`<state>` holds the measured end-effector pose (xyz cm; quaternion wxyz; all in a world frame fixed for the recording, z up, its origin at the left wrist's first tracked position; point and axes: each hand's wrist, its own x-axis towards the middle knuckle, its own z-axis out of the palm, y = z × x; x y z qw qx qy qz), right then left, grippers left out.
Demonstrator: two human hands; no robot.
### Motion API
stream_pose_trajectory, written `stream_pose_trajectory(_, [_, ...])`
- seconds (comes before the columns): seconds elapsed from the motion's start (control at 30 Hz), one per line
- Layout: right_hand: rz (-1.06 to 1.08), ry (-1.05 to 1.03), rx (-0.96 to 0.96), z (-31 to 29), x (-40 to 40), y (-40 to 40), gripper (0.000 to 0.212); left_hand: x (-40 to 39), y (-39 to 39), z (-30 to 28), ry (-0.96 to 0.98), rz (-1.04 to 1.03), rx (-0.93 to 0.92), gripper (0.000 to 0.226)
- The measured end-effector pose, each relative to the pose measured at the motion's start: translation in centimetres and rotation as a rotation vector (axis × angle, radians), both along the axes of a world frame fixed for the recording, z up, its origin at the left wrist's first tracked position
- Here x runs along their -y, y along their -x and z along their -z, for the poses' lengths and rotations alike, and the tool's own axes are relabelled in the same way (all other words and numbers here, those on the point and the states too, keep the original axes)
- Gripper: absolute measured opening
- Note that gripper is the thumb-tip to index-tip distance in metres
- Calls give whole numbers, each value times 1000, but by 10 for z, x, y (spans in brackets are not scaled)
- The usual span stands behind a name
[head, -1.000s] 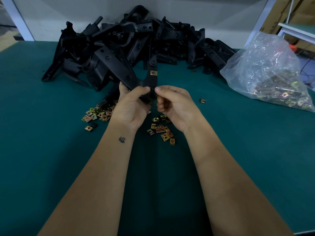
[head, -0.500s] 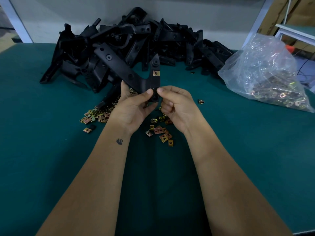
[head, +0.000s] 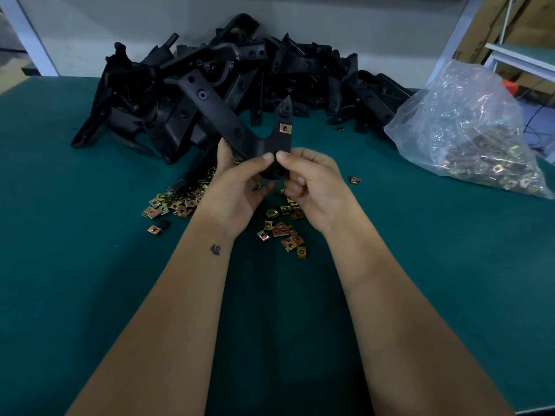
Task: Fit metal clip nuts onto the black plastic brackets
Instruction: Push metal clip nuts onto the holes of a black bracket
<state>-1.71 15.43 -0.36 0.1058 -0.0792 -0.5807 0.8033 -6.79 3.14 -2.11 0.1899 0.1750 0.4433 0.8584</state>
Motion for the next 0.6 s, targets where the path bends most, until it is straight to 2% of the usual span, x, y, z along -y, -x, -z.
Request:
stream_pose_trajectory(0.07, [39,-28,-23,0,0,0,17,0,1,-1,-63,-26,45,36])
stream_pose_trajectory(0.13, [108,-104,-53,-1,1,0,12,1,2,0,-101,-60,69,36])
stream_pose_trajectory(0.23, [216,-266,-101,0,4,1,10,1,2,3,-56,-146,73,39])
stream_pose_trajectory(0.3, [287,-390,-129,0,6,2,12,-1,3,3,-28,-207,100,43])
stream_pose_trajectory(0.43, [463,-784,-196,5,12,2,18,-5,4,2,-21,-285,132,45])
stream_pose_trajectory(0.6, [531,-1027,-174,9,13,1,27,-7,4,3,-47,-298,149,43])
